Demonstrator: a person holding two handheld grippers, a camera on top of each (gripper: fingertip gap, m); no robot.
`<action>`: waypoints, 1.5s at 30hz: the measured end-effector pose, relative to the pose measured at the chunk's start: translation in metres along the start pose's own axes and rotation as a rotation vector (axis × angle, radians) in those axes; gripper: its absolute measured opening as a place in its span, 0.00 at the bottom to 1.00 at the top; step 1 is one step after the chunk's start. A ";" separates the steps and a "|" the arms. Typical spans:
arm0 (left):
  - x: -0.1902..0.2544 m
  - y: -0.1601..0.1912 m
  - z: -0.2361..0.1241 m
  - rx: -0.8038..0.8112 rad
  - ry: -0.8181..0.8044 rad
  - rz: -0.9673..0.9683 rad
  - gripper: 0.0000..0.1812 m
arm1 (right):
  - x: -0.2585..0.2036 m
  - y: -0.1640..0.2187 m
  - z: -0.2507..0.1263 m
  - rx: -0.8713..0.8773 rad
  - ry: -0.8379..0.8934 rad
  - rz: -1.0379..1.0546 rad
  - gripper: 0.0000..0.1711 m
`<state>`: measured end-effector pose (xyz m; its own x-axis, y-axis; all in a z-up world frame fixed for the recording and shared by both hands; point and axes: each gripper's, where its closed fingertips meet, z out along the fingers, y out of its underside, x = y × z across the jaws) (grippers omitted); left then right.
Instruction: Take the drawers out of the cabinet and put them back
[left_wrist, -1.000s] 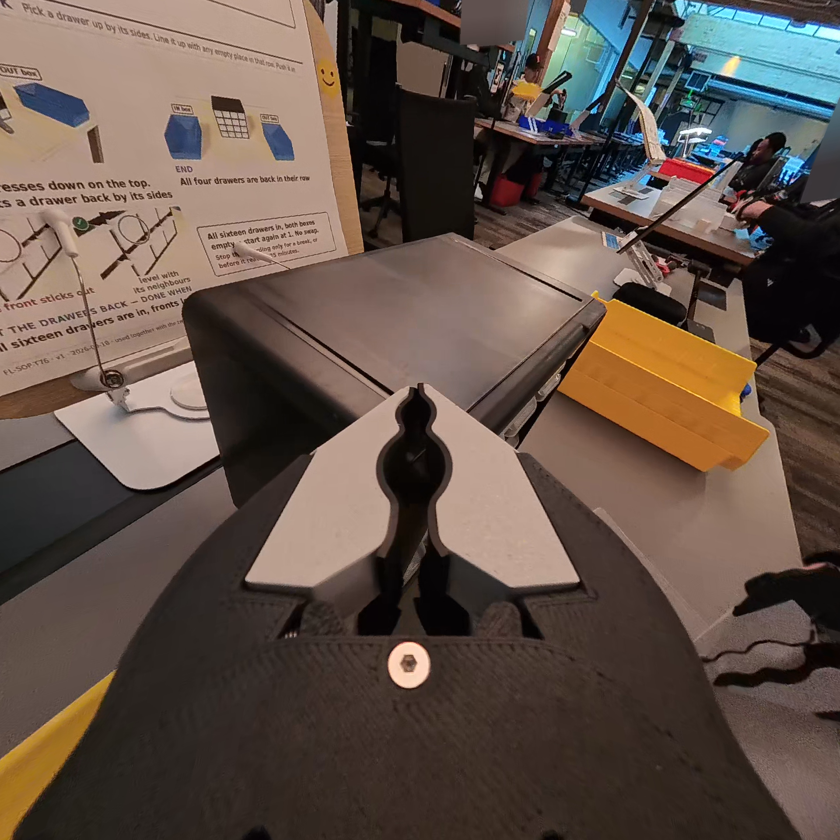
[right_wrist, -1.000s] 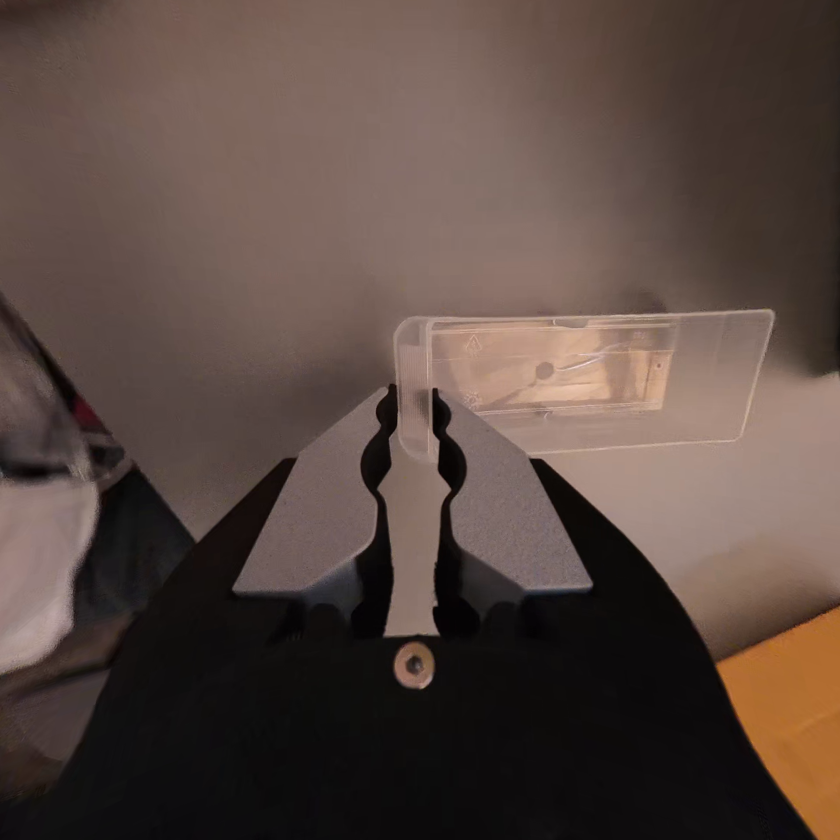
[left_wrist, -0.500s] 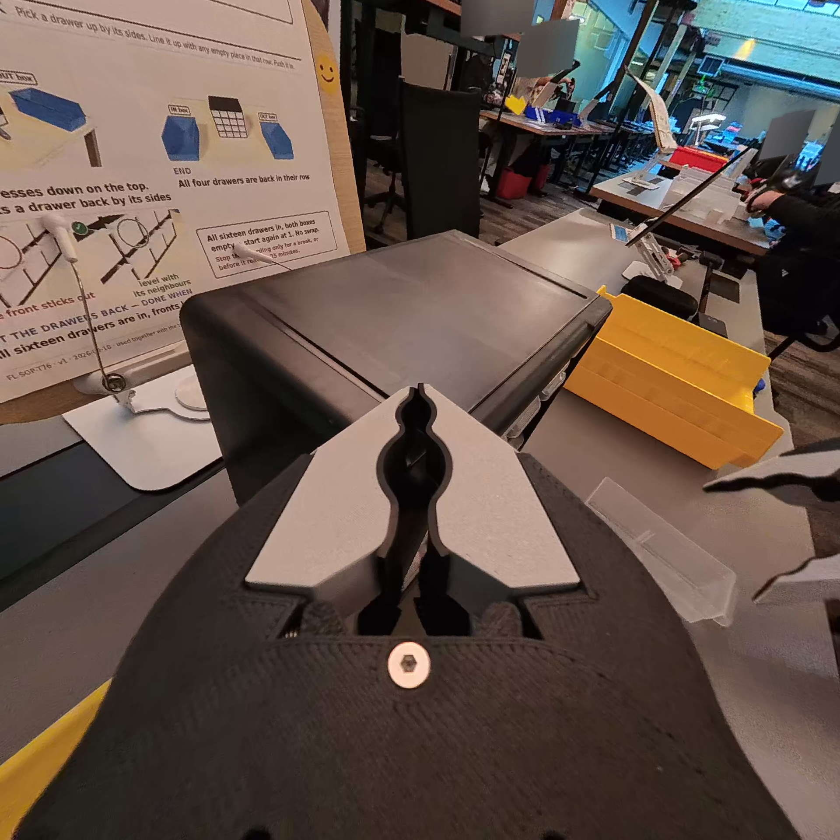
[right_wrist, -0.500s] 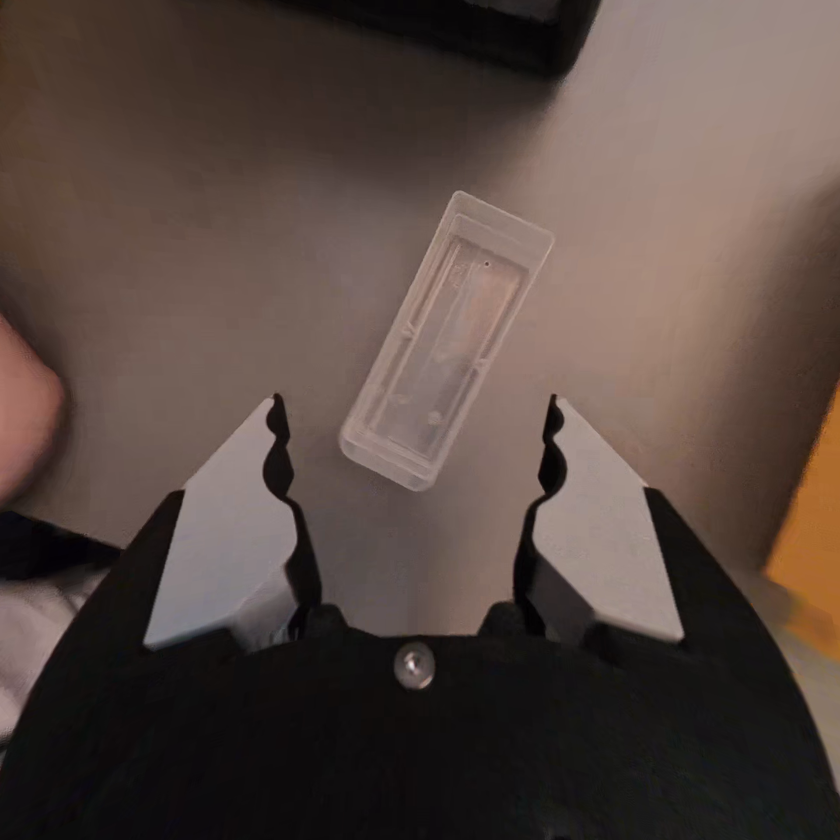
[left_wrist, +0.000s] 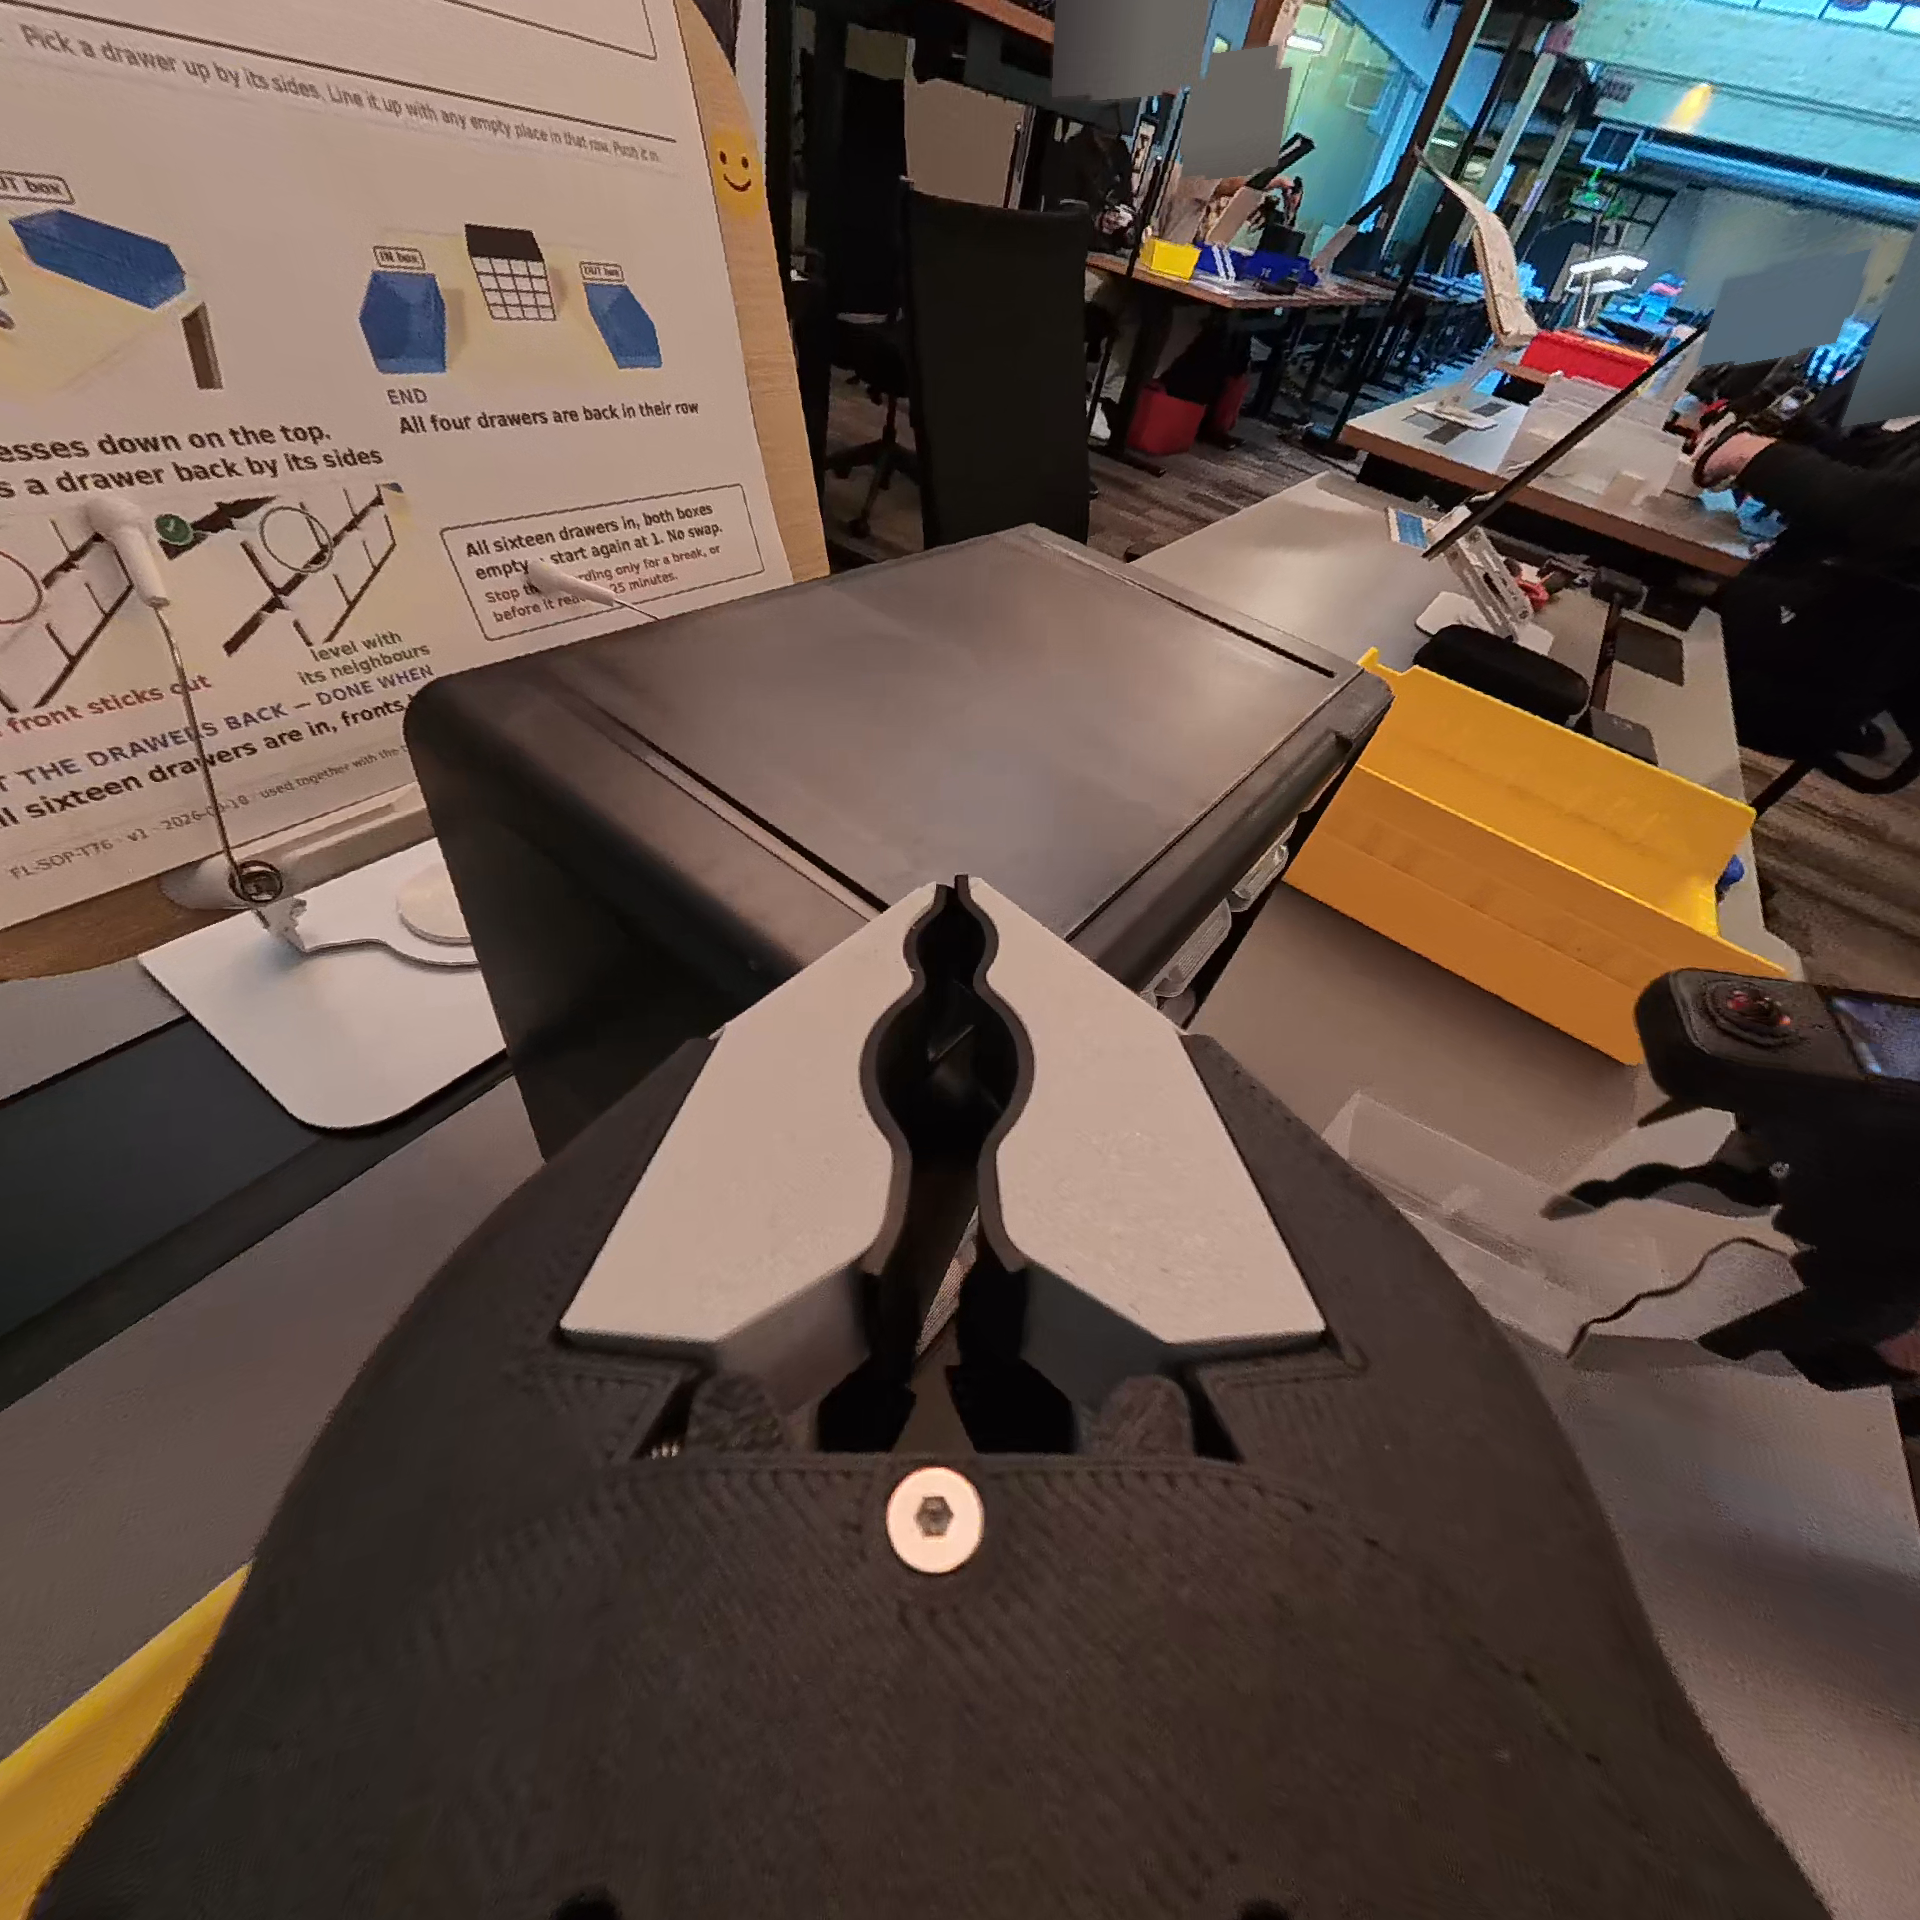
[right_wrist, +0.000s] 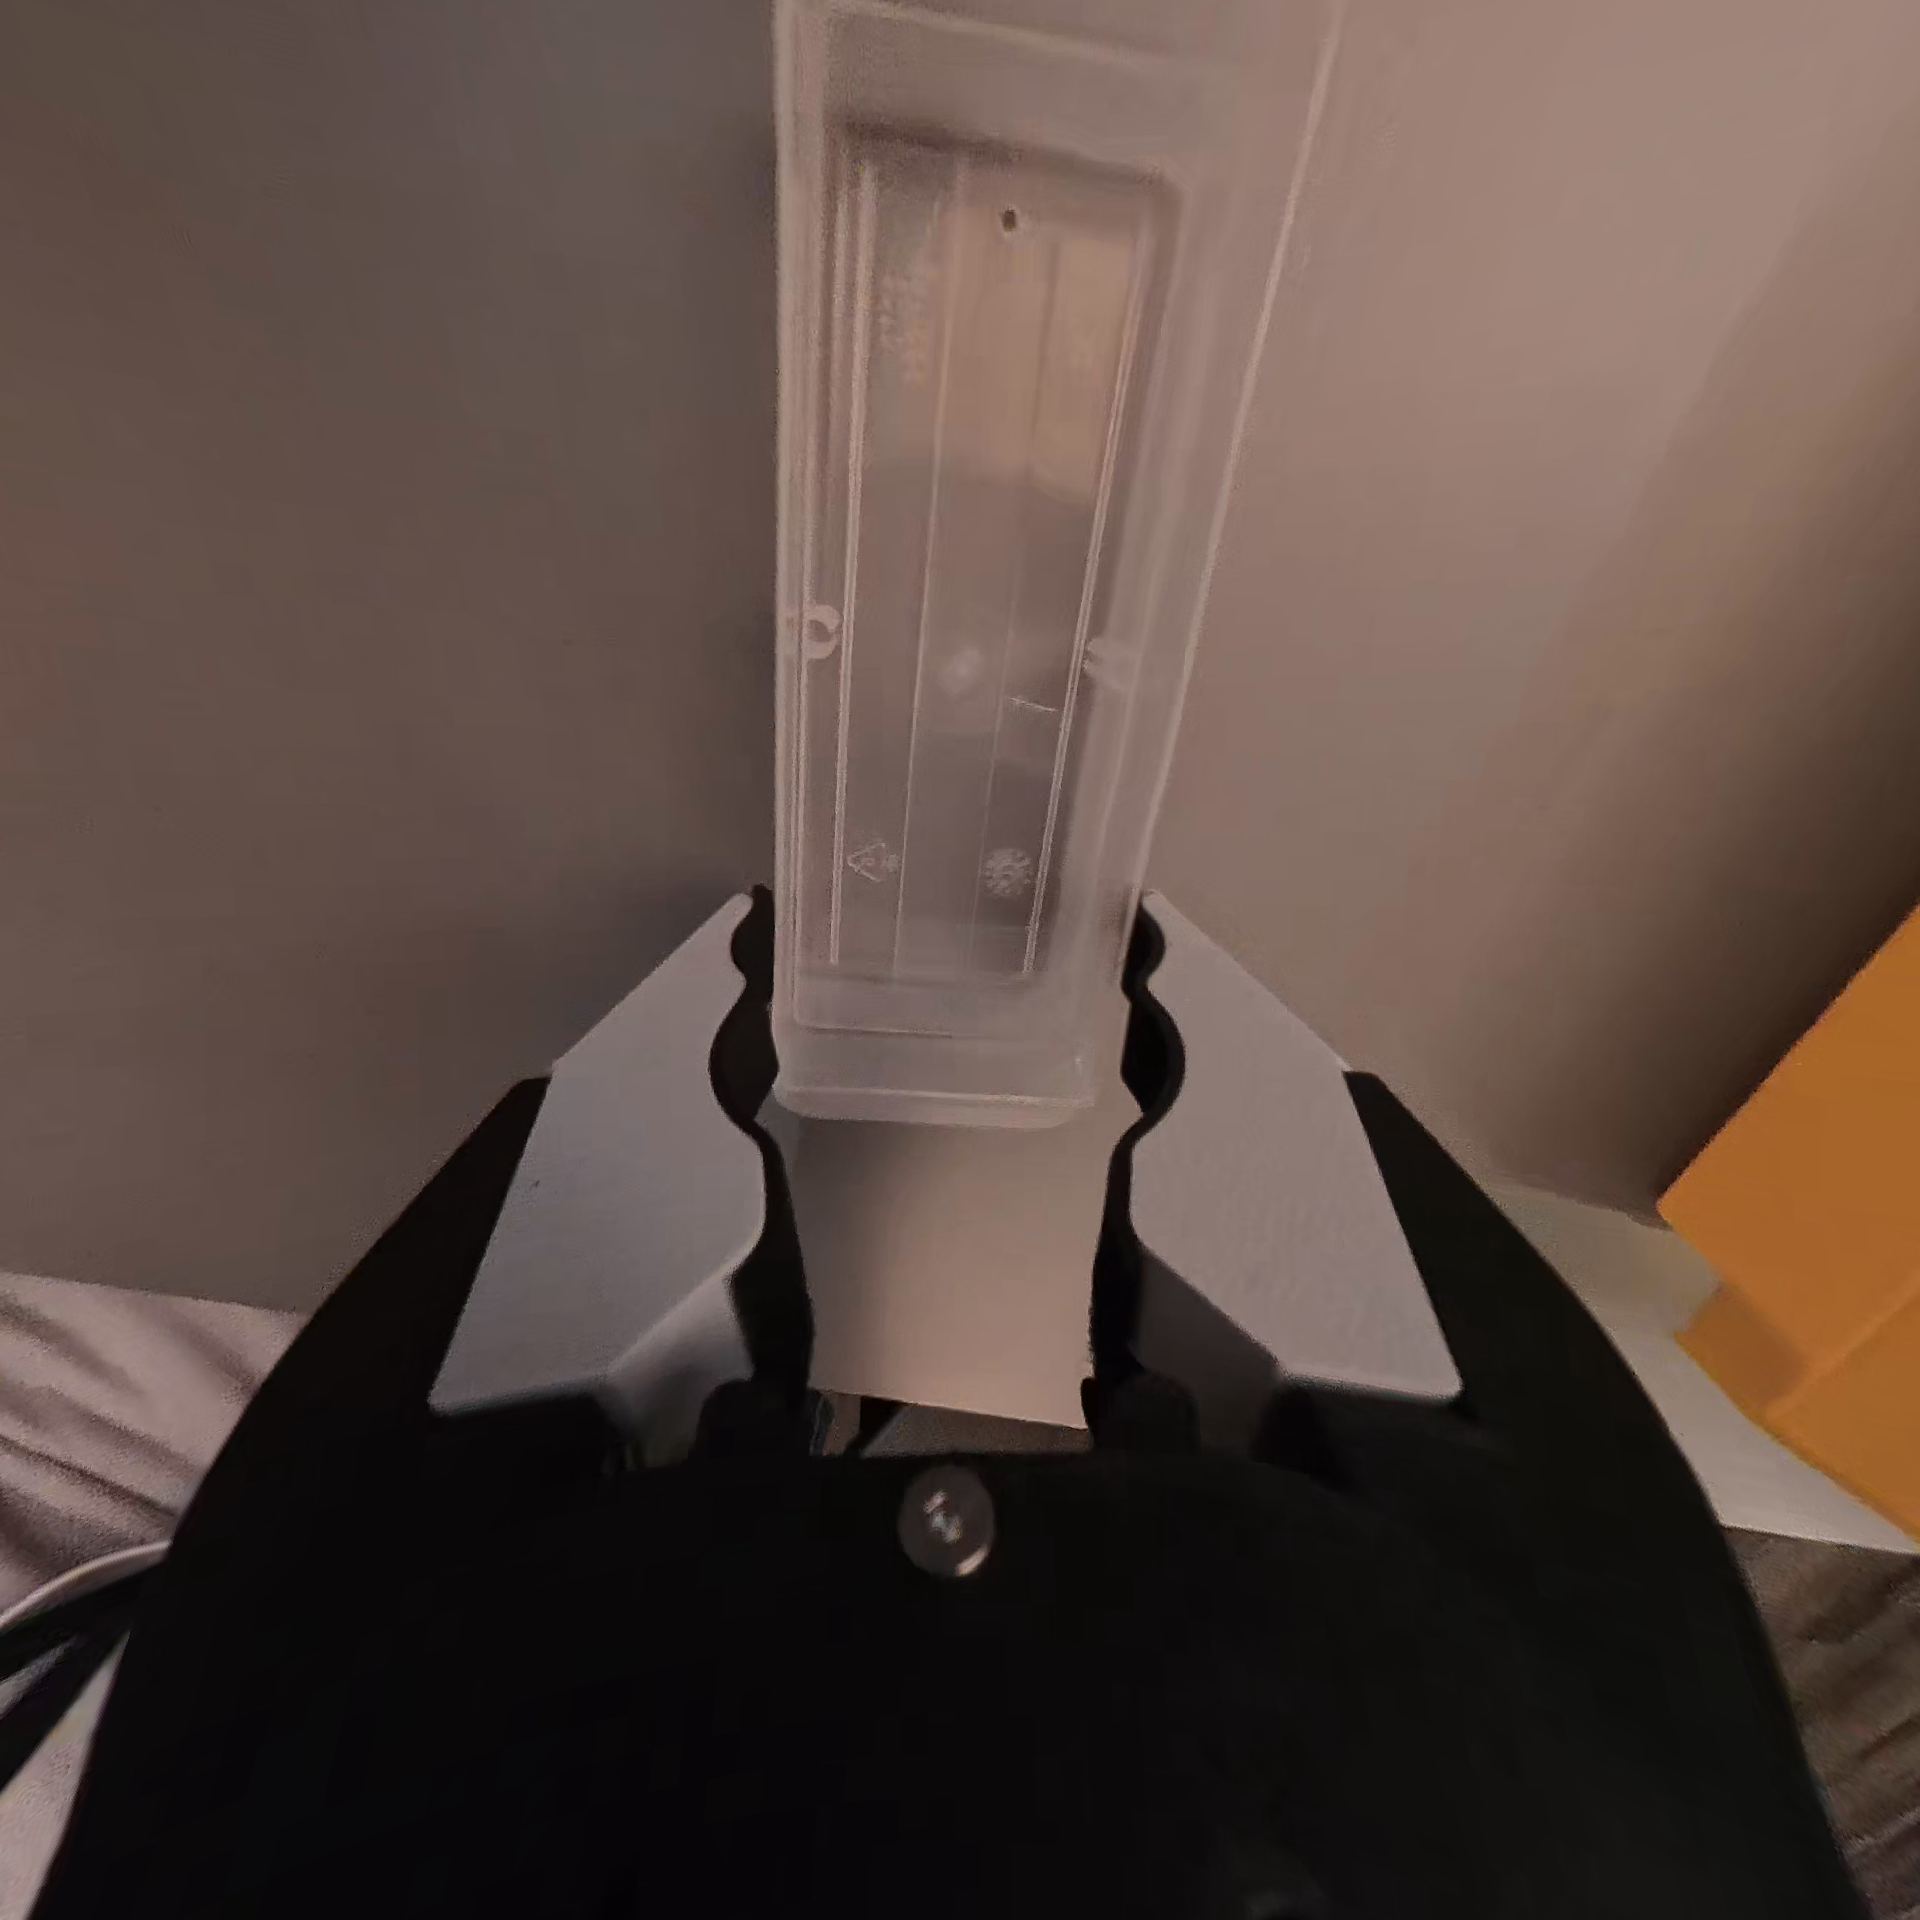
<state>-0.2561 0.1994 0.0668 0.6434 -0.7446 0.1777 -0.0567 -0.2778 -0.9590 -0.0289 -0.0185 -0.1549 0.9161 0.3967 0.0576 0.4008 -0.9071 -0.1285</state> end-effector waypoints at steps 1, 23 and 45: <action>0.000 0.000 0.000 -0.002 -0.004 0.004 0.00 | 0.002 0.001 0.002 -0.005 -0.005 -0.011 0.38; -0.001 0.000 0.001 0.006 0.002 -0.009 0.00 | 0.000 -0.096 -0.078 0.372 0.046 0.097 0.35; -0.001 0.000 0.001 -0.001 -0.006 -0.008 0.00 | 0.013 -0.121 -0.069 0.458 0.019 0.191 0.35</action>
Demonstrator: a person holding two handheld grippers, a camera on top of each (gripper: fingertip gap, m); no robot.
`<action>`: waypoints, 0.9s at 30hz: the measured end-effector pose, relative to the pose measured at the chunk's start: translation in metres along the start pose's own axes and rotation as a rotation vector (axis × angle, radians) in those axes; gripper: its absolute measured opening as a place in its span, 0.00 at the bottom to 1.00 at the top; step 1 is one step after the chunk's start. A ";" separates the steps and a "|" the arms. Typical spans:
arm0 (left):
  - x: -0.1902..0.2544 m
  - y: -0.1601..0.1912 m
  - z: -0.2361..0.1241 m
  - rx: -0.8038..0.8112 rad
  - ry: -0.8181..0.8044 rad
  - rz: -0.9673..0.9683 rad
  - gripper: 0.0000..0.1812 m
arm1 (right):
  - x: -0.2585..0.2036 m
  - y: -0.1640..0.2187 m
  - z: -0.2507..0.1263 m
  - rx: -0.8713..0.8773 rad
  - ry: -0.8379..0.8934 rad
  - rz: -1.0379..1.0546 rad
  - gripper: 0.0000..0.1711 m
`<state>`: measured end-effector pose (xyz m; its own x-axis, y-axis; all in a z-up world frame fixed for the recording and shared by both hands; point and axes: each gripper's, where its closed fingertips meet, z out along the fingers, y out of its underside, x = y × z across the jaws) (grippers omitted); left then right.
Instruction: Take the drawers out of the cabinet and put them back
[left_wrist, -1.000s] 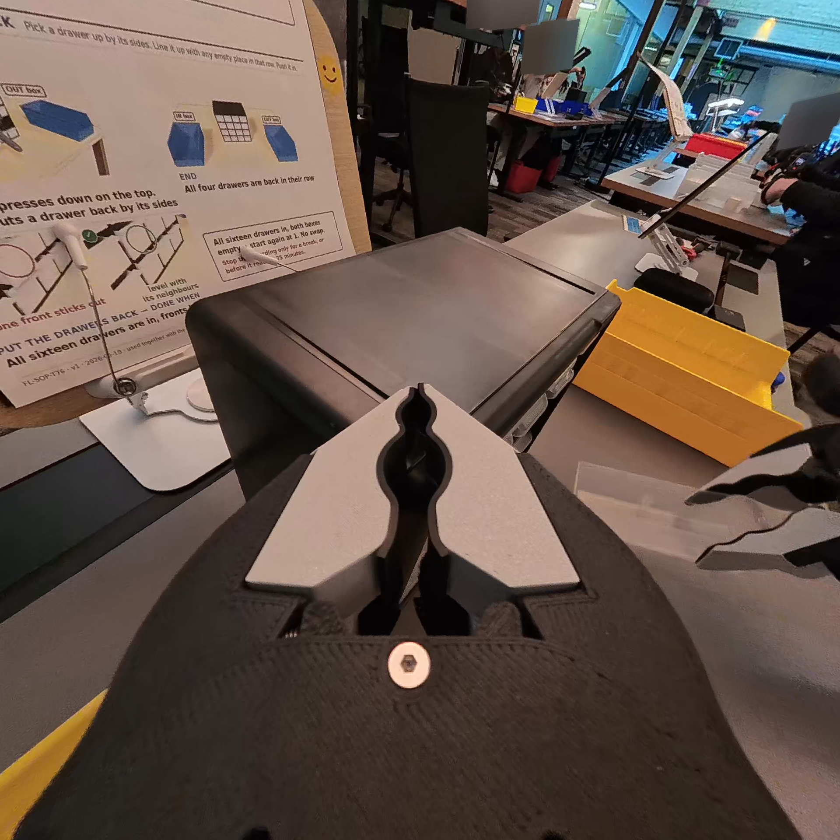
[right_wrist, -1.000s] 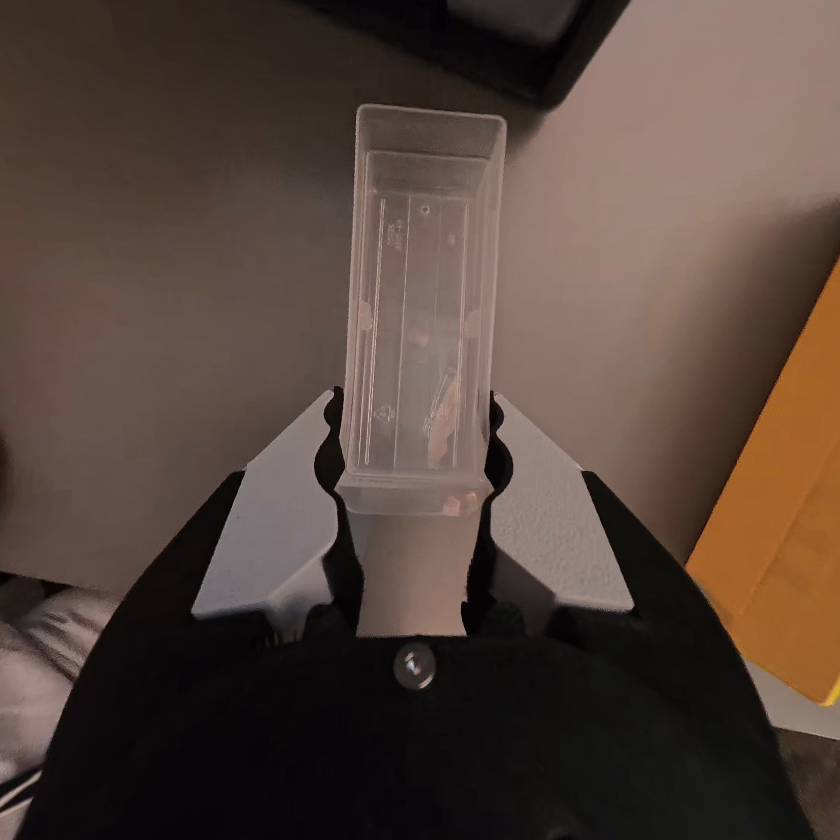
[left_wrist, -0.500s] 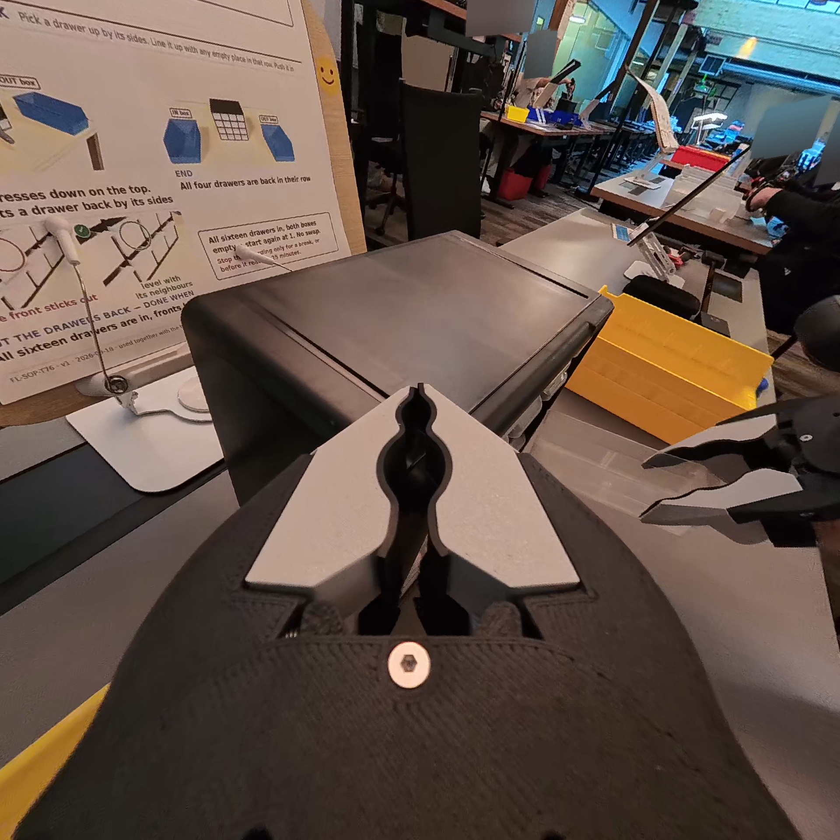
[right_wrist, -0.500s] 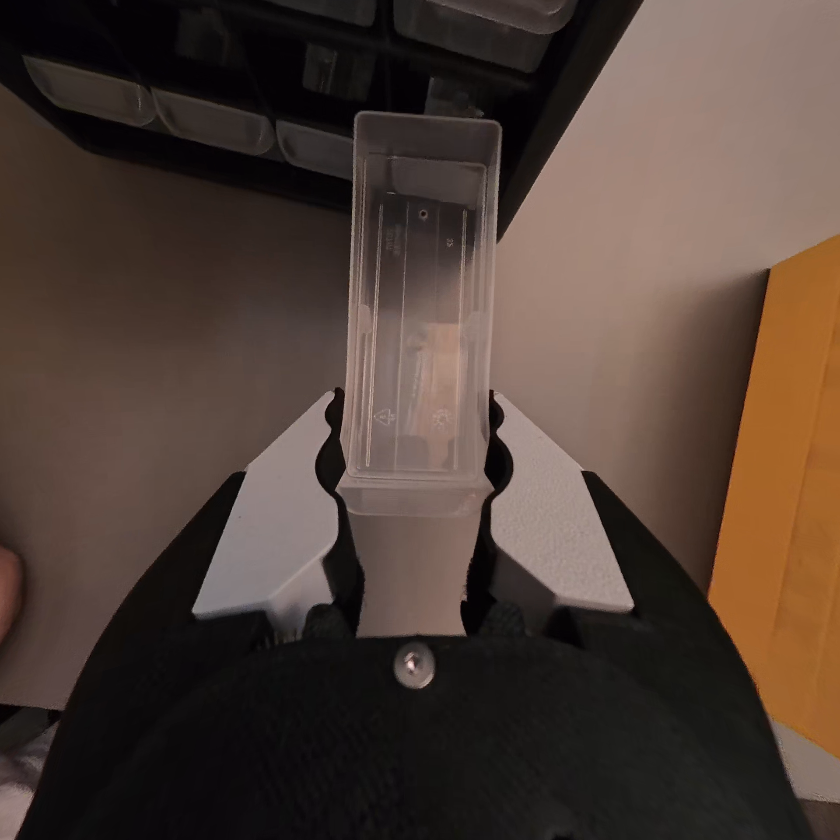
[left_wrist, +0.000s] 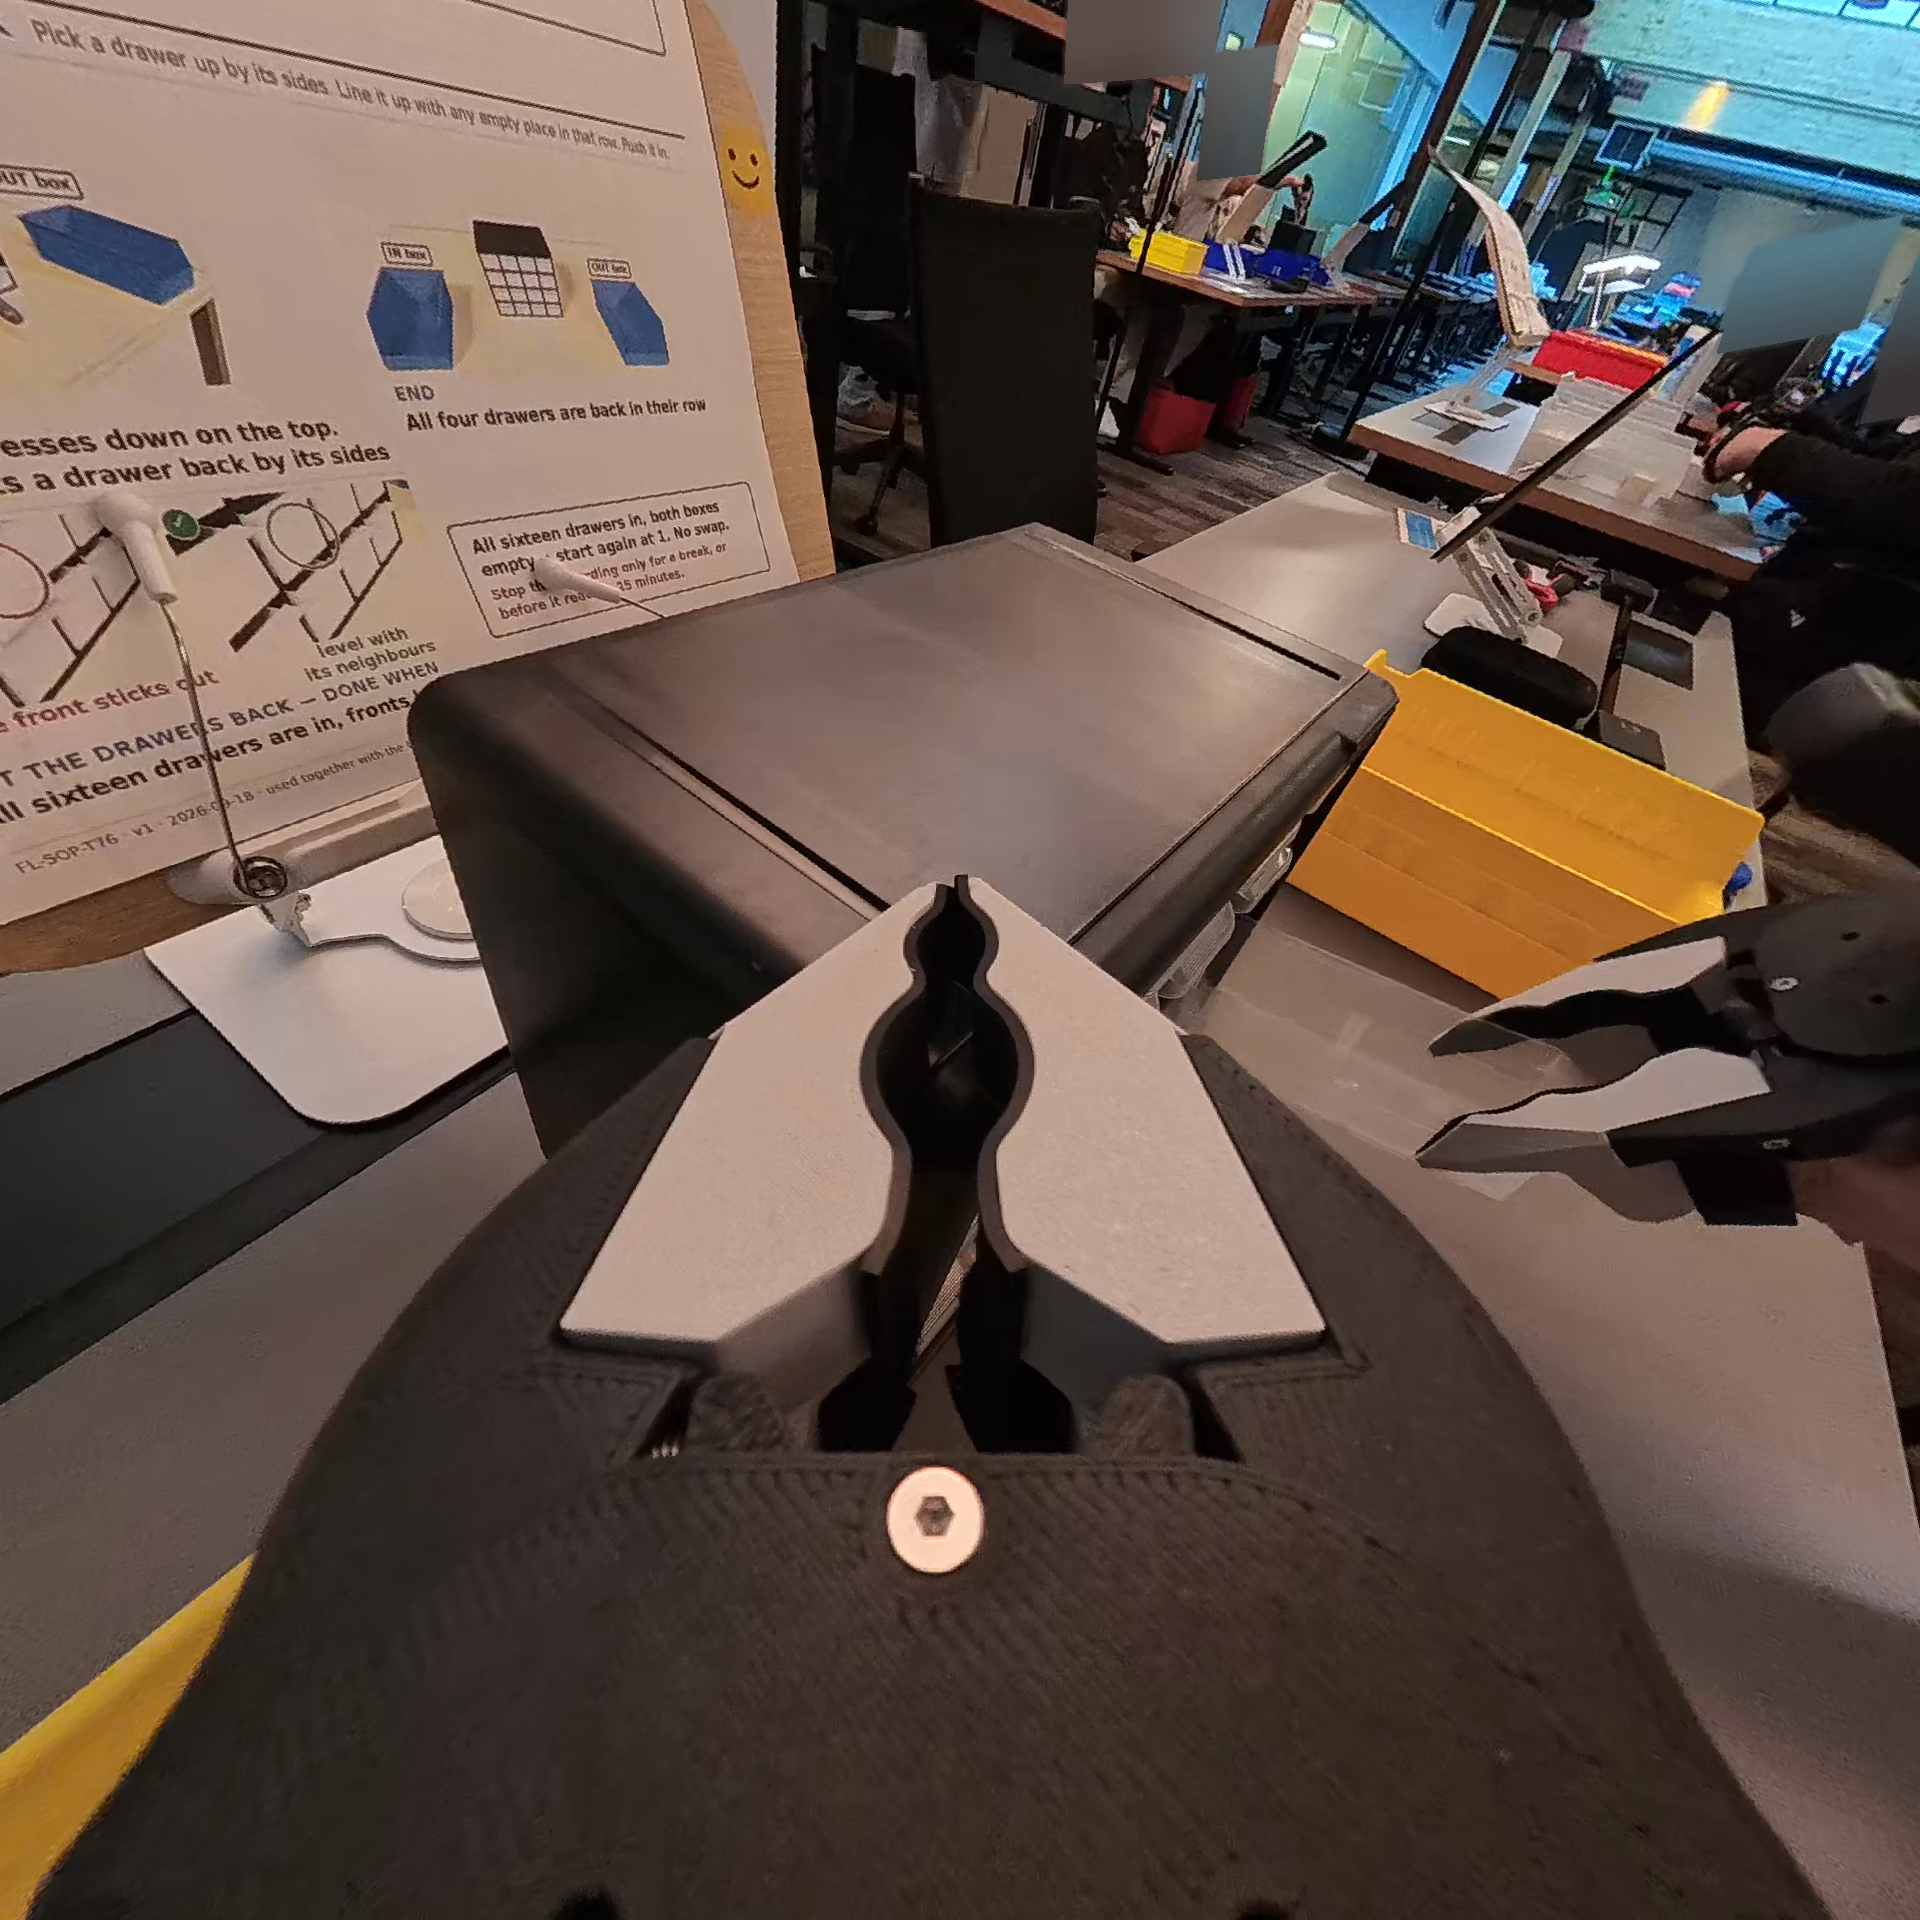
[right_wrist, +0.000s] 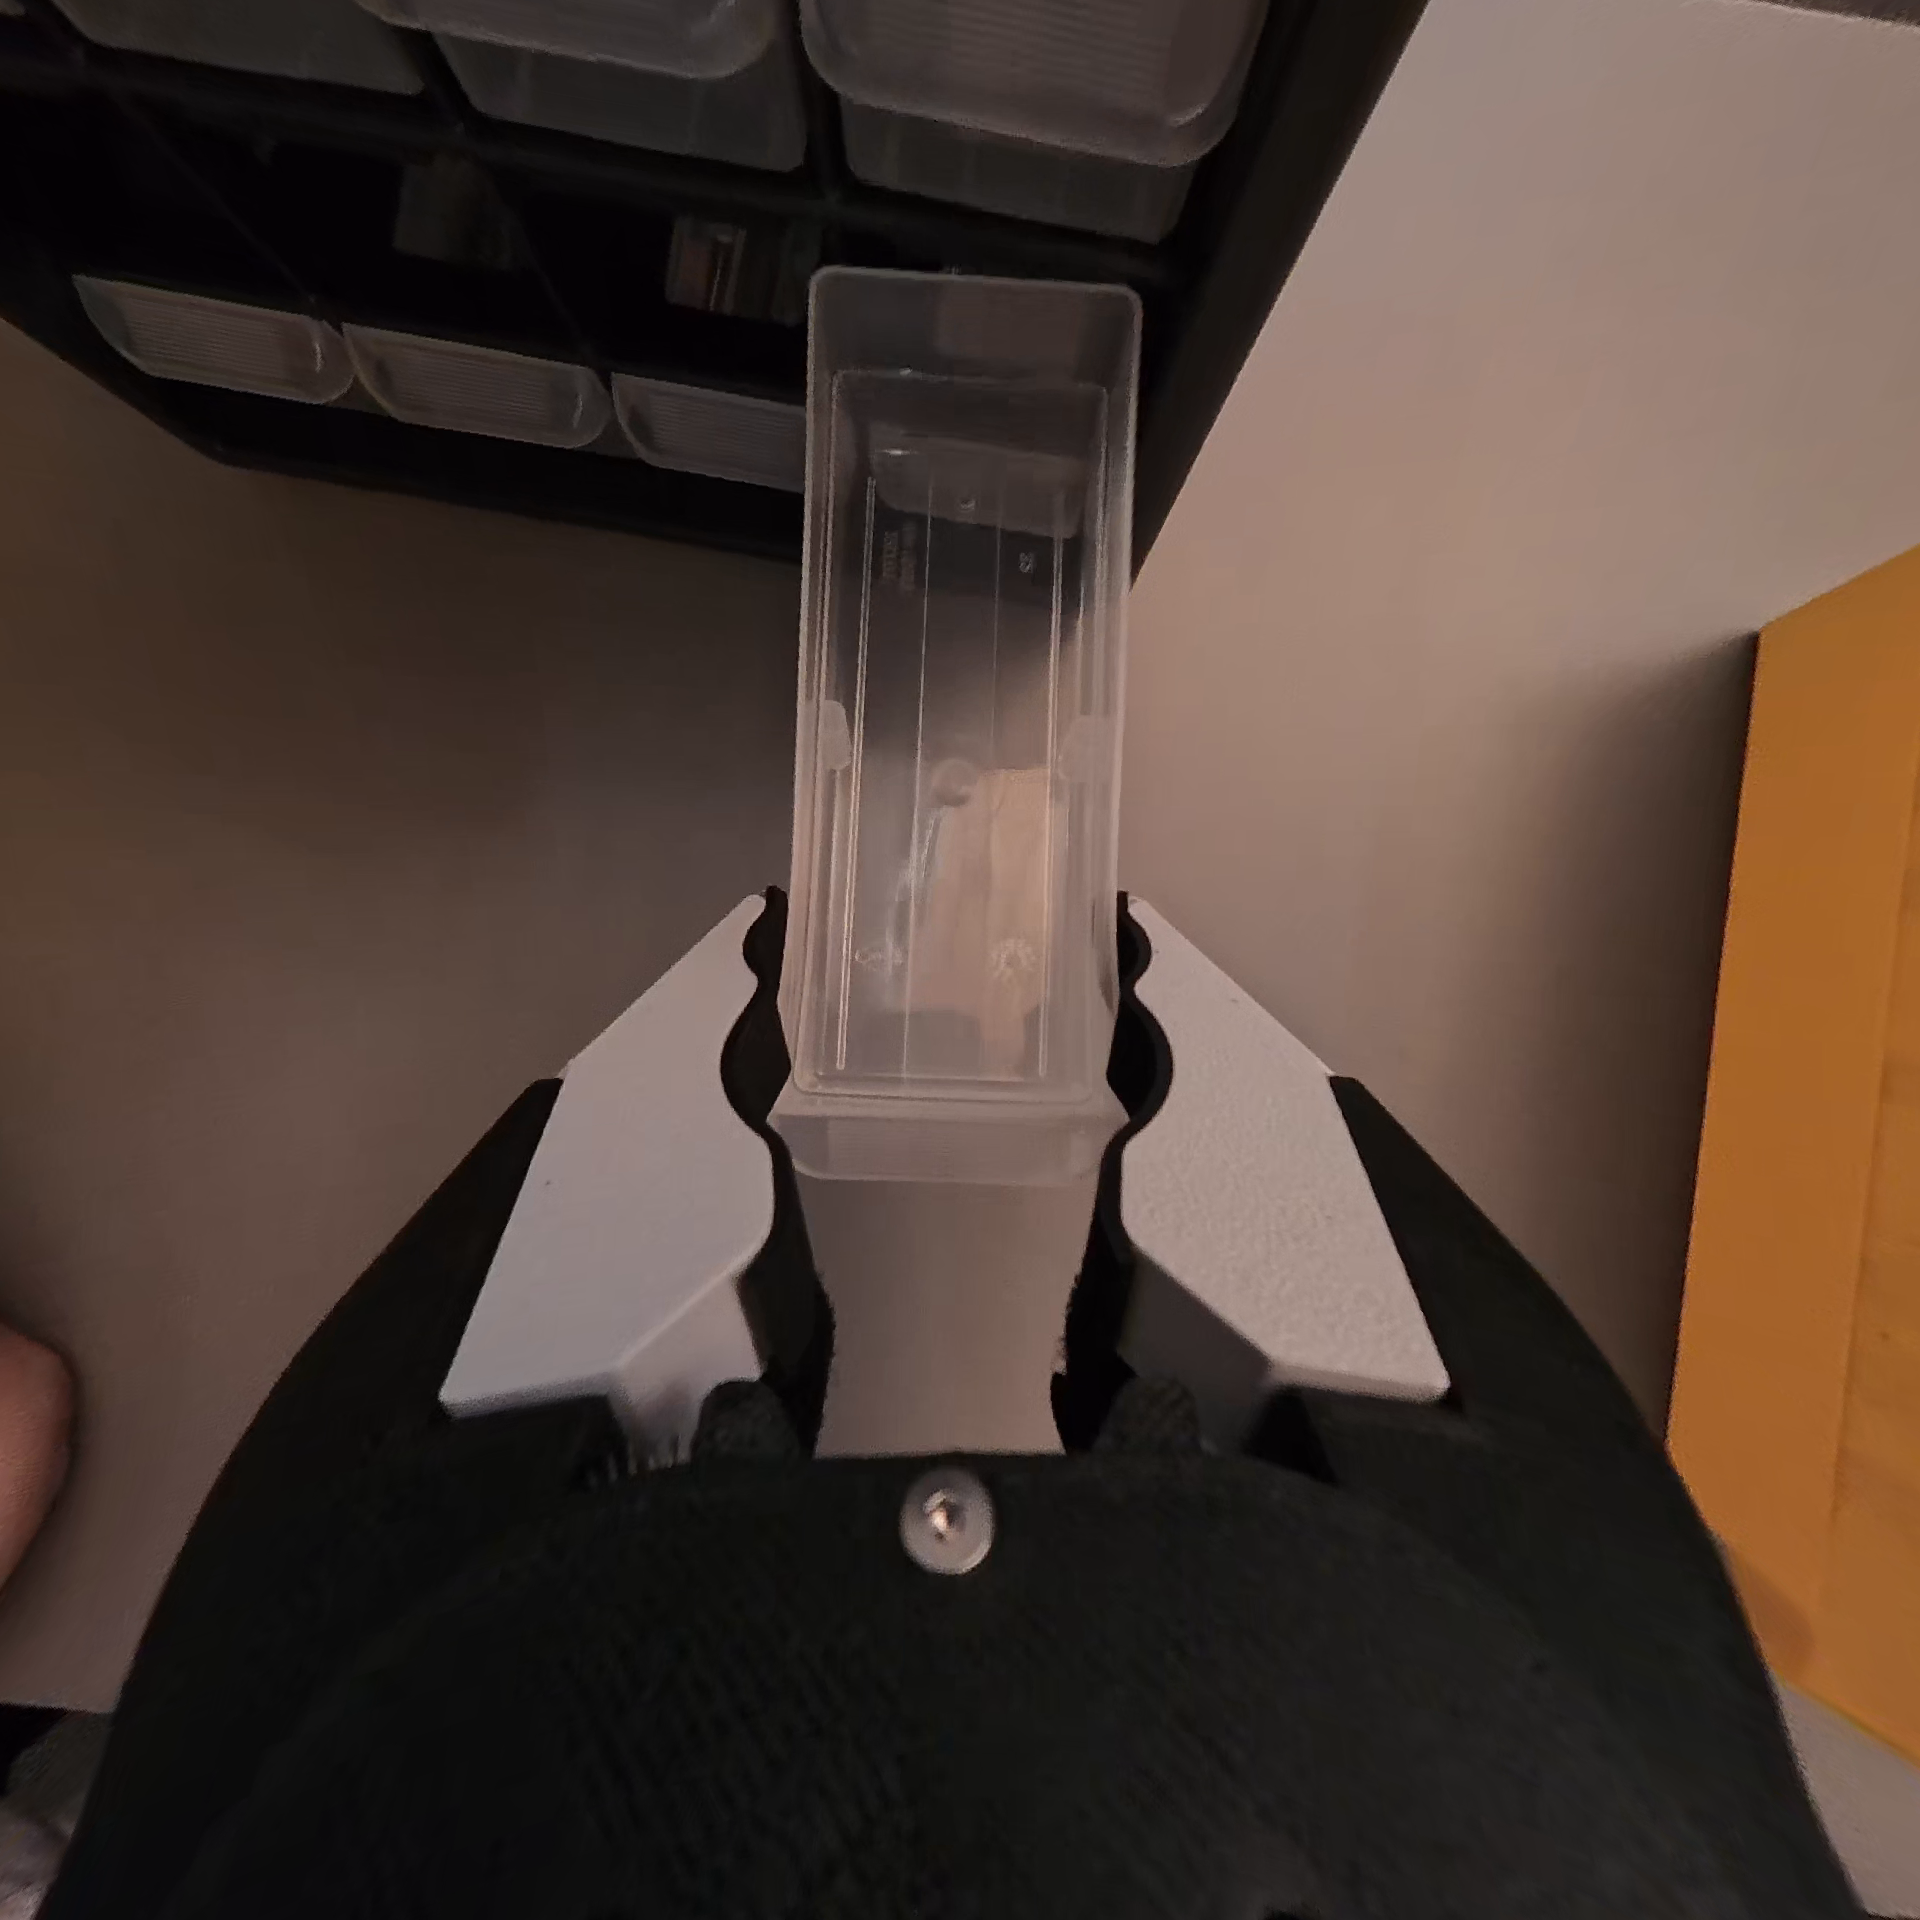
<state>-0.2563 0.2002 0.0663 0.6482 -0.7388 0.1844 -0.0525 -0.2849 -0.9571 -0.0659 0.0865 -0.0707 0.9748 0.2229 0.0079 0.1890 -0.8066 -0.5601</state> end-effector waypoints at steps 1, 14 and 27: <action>0.000 0.000 0.000 0.000 -0.001 0.000 0.00 | 0.000 0.000 0.001 -0.006 -0.010 0.009 0.35; 0.000 0.000 0.000 -0.002 -0.001 0.004 0.00 | 0.001 -0.003 0.002 -0.053 -0.053 0.039 0.35; 0.005 0.000 0.002 -0.004 0.020 -0.002 0.00 | 0.005 -0.033 0.019 0.015 0.065 0.060 0.36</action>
